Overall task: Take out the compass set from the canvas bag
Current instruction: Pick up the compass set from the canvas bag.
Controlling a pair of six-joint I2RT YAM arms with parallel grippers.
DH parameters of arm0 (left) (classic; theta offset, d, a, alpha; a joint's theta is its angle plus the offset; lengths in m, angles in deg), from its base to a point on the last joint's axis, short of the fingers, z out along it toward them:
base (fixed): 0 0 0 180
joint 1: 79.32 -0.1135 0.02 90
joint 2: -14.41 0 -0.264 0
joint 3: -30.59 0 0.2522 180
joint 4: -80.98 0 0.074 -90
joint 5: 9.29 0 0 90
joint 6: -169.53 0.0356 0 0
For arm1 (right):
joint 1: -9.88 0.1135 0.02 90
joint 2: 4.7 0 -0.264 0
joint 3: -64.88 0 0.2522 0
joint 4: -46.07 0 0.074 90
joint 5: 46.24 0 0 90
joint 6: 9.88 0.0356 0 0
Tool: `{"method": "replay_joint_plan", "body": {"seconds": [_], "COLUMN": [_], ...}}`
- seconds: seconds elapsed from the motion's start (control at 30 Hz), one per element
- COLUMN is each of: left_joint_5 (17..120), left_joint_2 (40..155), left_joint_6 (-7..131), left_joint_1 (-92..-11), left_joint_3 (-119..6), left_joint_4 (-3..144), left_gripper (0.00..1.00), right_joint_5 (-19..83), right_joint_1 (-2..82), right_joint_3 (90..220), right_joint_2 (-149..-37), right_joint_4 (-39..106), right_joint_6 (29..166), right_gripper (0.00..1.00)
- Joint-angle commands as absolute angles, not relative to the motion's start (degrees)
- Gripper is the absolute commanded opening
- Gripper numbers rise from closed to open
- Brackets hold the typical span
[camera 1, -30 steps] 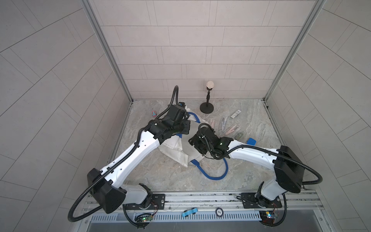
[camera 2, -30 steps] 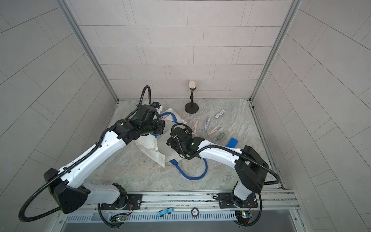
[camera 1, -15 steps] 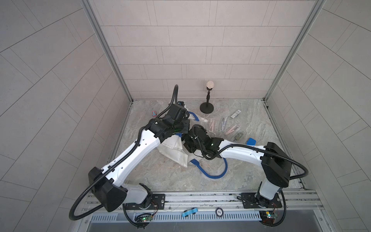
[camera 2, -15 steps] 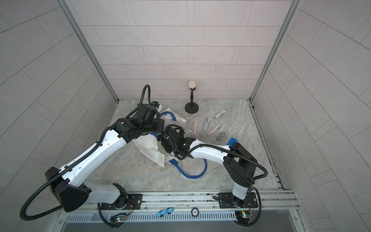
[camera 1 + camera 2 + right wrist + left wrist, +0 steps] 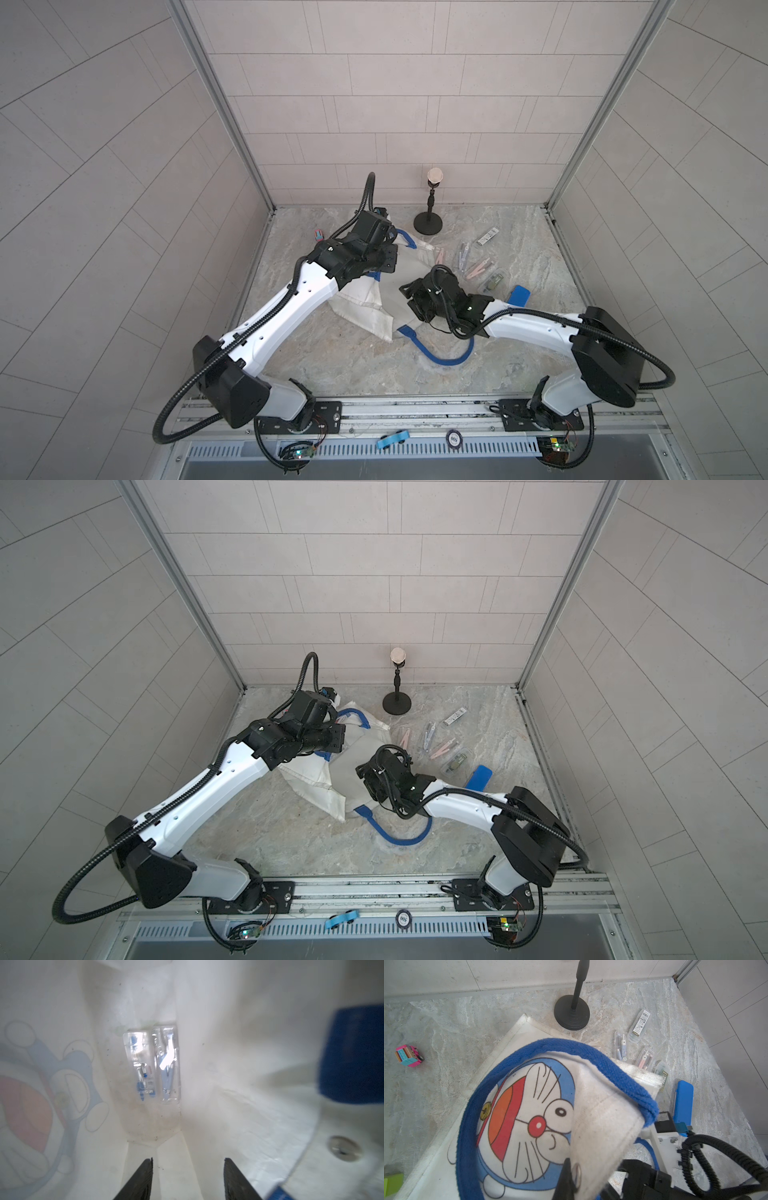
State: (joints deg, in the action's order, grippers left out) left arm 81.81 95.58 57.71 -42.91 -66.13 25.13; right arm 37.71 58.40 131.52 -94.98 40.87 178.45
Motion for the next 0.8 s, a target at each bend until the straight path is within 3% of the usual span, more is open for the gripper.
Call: {"method": "replay_joint_plan", "body": {"seconds": [0.0, 0.17, 0.37, 0.57, 0.77], "left_joint_5": [80.84, 78.56, 75.47, 71.22, 66.15], "left_joint_2": [95.84, 96.11, 94.46, 92.13, 91.1], "left_joint_6": [57.71, 56.69, 56.5, 56.54, 55.45], "left_joint_1": [-42.75, -42.6, -42.21, -42.05, -40.22], "left_joint_3": [-68.82, -69.18, -68.13, -67.59, -68.39], "left_joint_4": [25.92, 25.69, 25.14, 22.6, 19.35], "left_gripper": [0.0, 0.0, 0.0, 0.0, 0.0], "right_joint_5": [34.66, 36.12, 39.78, 39.67, 42.06], "right_joint_1": [58.84, 58.68, 57.36, 55.51, 55.46], "right_joint_3": [136.33, 143.36, 149.94, 149.92, 149.75], "right_joint_2": [-102.25, -111.61, -119.65, -131.92, -138.0], "right_joint_4": [45.65, 52.14, 53.39, 75.22, 86.55], "right_joint_6": [179.42, 180.69, 178.66, 183.98, 185.61], "right_gripper": [0.56, 0.57, 0.69, 0.73, 0.75]}}
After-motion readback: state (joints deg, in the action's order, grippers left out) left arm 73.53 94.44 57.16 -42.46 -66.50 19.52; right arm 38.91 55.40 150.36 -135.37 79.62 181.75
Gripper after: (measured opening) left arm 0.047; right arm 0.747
